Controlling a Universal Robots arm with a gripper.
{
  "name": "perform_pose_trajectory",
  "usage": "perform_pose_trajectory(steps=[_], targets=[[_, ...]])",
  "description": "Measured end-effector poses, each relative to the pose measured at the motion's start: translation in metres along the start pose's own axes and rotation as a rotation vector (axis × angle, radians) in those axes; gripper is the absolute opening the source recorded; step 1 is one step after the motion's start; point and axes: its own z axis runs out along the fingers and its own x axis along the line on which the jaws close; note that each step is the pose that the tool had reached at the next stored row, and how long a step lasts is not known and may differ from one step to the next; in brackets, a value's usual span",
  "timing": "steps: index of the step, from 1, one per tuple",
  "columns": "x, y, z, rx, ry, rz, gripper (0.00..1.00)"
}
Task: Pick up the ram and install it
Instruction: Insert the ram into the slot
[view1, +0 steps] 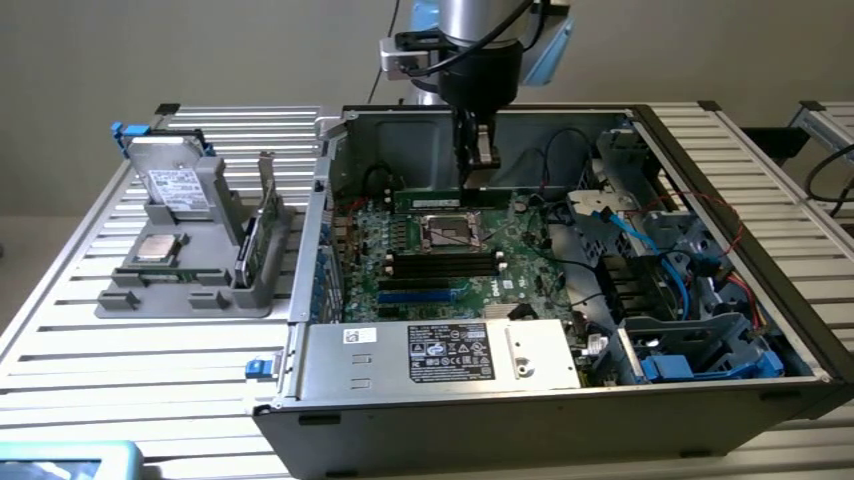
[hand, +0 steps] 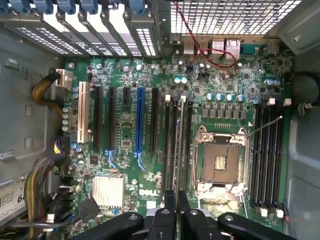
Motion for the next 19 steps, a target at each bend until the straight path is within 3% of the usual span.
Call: perform_pose_trajectory(steps=[19], targets=[[-0.001,0.0007,0.0338,-0.0001,0.0002,0.001,0.13]])
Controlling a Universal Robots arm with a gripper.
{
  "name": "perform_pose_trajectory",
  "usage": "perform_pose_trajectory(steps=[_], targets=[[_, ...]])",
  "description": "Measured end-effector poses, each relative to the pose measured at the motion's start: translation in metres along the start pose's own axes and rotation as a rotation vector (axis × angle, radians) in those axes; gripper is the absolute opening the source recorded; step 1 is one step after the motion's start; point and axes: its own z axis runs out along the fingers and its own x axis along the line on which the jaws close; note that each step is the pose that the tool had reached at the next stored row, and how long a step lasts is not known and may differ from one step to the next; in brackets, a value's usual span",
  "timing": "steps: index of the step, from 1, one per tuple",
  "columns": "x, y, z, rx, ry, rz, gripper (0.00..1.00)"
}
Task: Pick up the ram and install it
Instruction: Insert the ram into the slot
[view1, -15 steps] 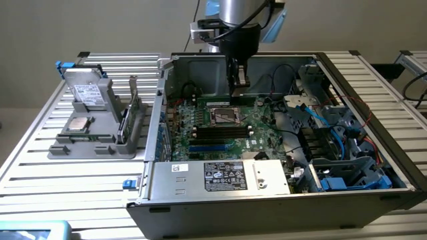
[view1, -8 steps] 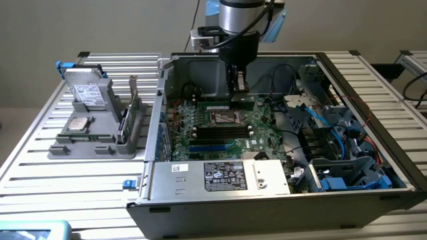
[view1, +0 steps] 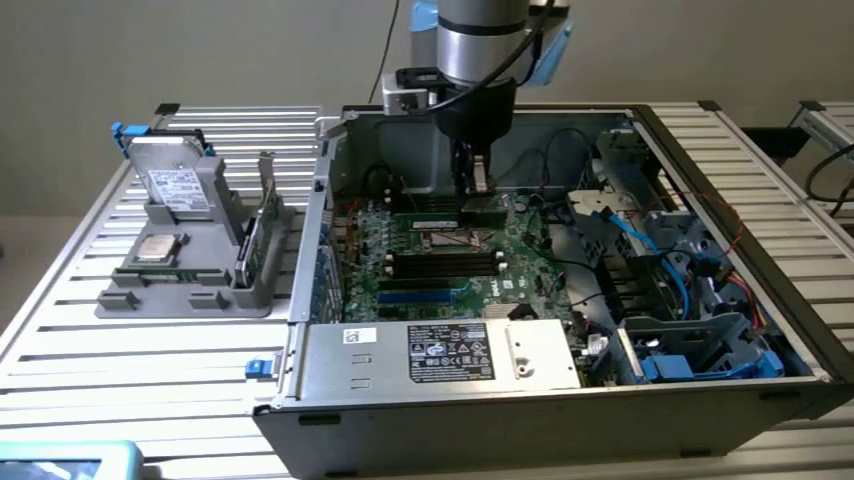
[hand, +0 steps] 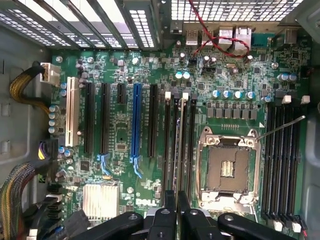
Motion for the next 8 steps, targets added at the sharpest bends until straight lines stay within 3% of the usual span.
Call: perform_pose_trajectory(steps=[8], targets=[[0.0001,0.0003,0.0111,0.0001,0.0003,0.008,0.13]])
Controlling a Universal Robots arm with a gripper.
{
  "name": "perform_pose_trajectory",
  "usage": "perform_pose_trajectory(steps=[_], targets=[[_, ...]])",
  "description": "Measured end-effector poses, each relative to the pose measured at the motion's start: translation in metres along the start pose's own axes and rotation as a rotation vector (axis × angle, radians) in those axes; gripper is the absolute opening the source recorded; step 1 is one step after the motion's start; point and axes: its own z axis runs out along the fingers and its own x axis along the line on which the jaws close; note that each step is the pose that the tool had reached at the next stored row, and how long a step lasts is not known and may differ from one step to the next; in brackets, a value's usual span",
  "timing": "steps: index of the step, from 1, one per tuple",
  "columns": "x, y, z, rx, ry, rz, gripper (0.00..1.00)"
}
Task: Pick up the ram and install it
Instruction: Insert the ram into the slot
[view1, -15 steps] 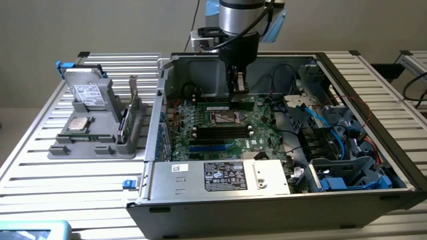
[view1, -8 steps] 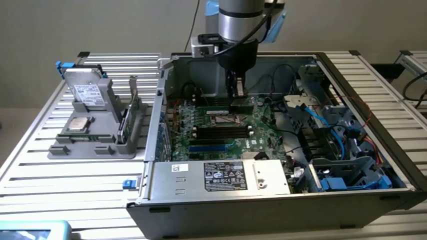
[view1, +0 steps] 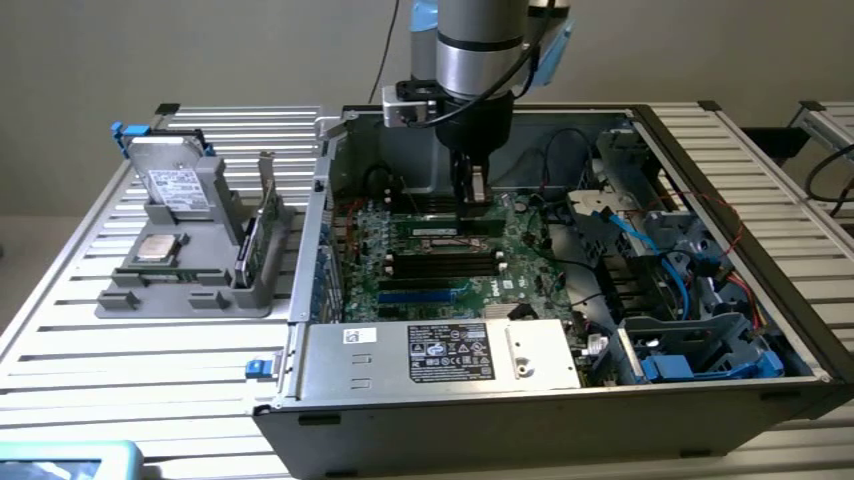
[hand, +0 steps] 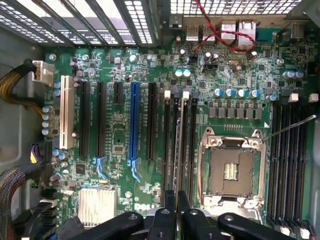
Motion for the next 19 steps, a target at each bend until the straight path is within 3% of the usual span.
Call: perform_pose_trajectory(steps=[7,12,14,17,19], targets=[[0.002,0.0001,0.0056,0.0009,-0.0002,0.003,0.13],[0.002,0.0004,0.0089,0.0116,0.0013,0.004,0.13],[0.002,0.0011,0.0100,0.0145,0.0050,0.004,0.13],[0.002,0.0016,0.0108,0.0165,0.0172,0.004,0.13],[0.001,0.0018,0.0118,0.0176,0.0196,0.004,0.13]])
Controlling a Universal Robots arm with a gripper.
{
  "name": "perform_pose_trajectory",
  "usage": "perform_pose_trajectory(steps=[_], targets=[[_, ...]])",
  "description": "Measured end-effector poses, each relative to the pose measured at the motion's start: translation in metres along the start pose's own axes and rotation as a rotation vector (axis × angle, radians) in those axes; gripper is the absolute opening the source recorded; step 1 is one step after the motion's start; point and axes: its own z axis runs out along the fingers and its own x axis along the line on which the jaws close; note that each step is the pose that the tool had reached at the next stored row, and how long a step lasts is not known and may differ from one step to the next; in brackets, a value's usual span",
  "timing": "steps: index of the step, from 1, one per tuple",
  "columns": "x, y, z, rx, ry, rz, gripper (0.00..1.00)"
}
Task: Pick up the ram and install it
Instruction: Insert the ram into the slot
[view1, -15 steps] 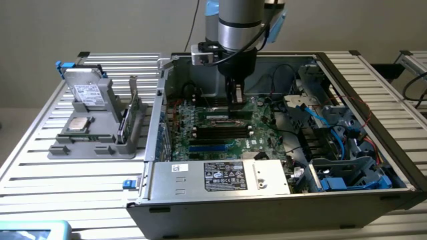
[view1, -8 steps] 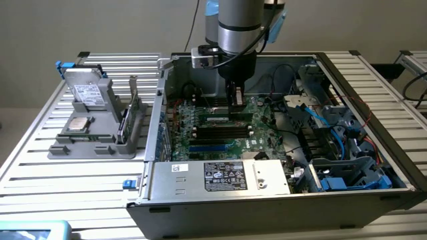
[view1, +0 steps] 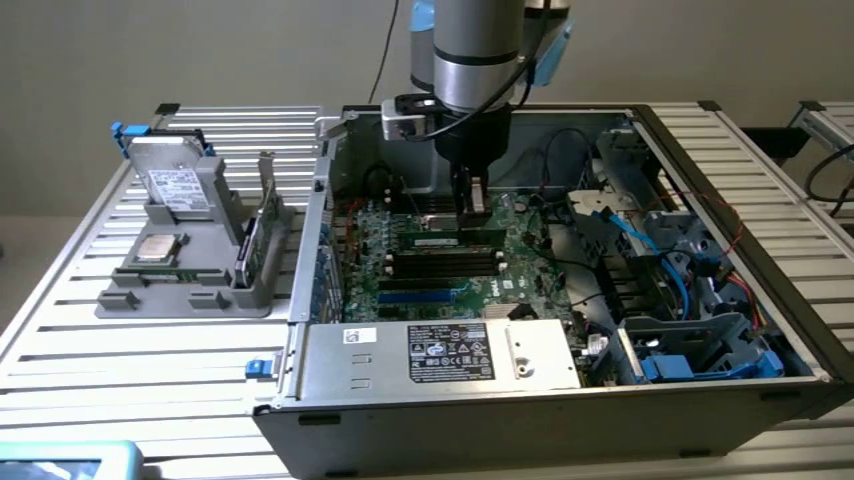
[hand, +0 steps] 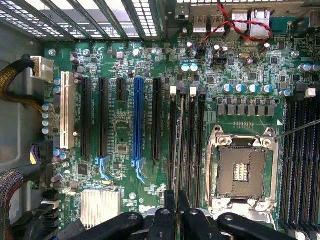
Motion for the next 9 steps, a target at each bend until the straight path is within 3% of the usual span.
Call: perform_pose_trajectory(steps=[9], targets=[[-0.0005,0.0007,0.0065,-0.0001,0.0002,-0.002,0.13]])
